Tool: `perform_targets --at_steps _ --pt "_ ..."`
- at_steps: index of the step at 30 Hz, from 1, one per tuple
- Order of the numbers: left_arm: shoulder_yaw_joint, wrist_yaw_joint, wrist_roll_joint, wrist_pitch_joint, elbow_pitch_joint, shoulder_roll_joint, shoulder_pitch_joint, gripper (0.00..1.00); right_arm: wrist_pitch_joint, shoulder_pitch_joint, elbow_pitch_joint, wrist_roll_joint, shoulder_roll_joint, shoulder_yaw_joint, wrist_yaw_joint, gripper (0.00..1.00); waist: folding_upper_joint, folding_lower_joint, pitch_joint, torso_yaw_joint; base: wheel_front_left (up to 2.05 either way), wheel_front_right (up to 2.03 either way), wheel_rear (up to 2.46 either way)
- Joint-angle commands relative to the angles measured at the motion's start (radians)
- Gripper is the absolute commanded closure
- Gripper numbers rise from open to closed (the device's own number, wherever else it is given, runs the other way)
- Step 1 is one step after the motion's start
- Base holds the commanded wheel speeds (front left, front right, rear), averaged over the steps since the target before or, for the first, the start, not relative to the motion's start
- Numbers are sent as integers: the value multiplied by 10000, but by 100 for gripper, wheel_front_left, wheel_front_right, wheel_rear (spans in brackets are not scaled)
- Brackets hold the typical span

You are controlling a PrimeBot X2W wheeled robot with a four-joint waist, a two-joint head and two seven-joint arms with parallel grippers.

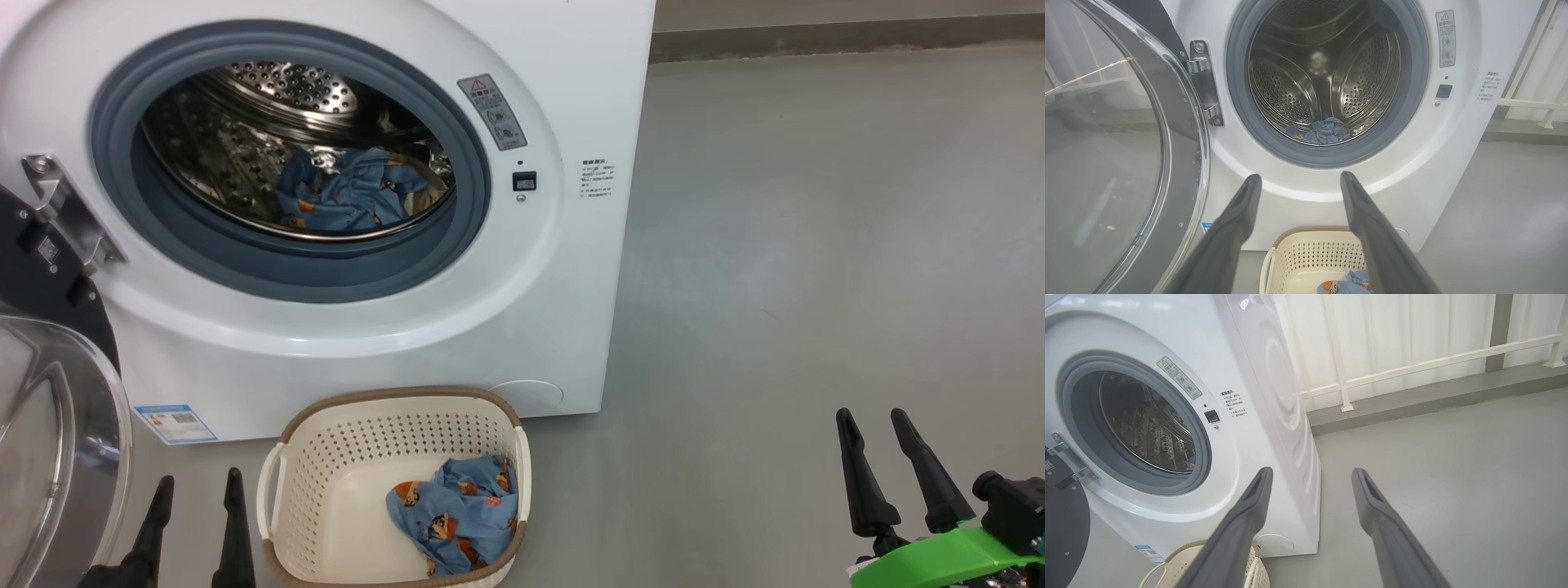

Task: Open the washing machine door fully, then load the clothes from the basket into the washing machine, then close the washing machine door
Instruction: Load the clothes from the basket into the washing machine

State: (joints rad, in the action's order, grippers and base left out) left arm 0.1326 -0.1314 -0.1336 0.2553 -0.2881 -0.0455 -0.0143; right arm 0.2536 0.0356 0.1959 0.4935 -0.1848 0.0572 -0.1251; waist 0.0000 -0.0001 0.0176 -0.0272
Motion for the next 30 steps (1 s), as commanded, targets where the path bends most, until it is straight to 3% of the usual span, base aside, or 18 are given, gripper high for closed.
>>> perform_targets --at_steps 1,16,30 --pt "308 8 -39 65 341 -126 -104 0 82 44 -267 52 -160 126 -56 0 0 1 2 22 0 0 0" --pt "340 8 -75 65 362 -78 -163 0 82 -29 -327 51 -140 125 -56 0 0 1 203 39 0 0 0" --pt "-405 8 -445 65 -640 -55 -1317 0 82 -826 -566 -79 -65 55 -56 0 0 1 2118 -65 0 0 0"
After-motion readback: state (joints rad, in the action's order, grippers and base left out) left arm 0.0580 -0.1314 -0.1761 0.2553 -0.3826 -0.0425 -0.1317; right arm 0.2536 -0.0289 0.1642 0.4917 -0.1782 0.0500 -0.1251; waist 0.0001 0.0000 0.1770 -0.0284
